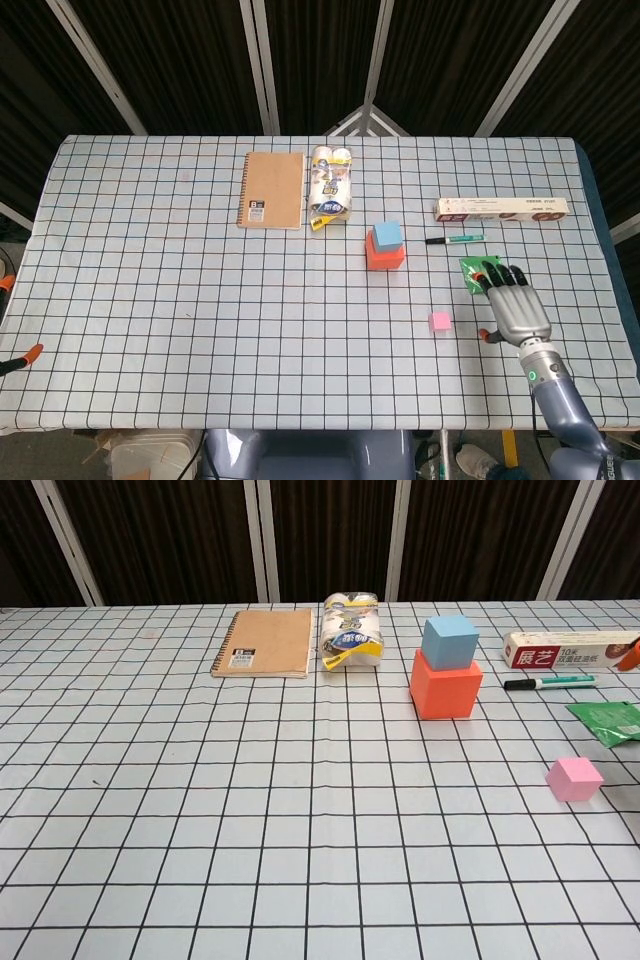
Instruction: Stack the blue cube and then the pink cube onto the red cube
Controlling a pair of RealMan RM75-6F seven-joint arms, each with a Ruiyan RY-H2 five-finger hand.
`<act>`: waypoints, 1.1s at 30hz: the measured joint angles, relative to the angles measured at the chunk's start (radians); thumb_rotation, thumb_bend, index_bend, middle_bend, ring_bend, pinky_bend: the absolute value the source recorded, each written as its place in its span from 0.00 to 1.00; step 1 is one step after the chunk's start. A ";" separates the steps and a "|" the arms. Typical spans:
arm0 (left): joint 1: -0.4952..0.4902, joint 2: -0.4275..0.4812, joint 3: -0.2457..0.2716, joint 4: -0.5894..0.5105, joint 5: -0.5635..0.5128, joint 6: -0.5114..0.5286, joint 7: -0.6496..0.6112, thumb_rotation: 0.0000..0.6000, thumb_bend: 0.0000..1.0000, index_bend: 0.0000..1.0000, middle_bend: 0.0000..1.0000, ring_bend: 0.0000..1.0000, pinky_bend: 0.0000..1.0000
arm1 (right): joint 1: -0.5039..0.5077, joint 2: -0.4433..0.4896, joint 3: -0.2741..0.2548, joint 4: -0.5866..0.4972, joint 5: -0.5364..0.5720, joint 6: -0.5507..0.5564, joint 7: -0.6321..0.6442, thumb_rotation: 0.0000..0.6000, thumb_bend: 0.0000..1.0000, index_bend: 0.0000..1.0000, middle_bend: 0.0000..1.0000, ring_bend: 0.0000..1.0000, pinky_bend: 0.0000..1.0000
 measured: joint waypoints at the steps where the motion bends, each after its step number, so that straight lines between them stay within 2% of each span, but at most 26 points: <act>1: 0.000 0.000 -0.001 0.000 -0.001 0.000 -0.001 1.00 0.13 0.08 0.00 0.00 0.00 | -0.009 -0.011 -0.004 0.004 -0.018 0.004 0.006 1.00 0.29 0.20 0.00 0.00 0.00; 6: -0.001 0.002 -0.001 0.002 -0.003 -0.003 -0.004 1.00 0.13 0.08 0.00 0.00 0.00 | -0.045 -0.077 -0.008 0.032 -0.066 0.018 0.017 1.00 0.29 0.23 0.00 0.00 0.00; 15: -0.002 0.003 -0.001 0.002 -0.005 -0.006 -0.004 1.00 0.13 0.08 0.00 0.00 0.00 | -0.055 -0.164 0.033 0.092 -0.006 -0.019 0.003 1.00 0.29 0.26 0.00 0.00 0.00; 33: -0.007 -0.009 -0.005 -0.001 -0.021 -0.007 0.032 1.00 0.13 0.08 0.00 0.00 0.00 | -0.067 -0.238 0.080 0.231 -0.001 -0.112 0.055 1.00 0.29 0.32 0.00 0.00 0.00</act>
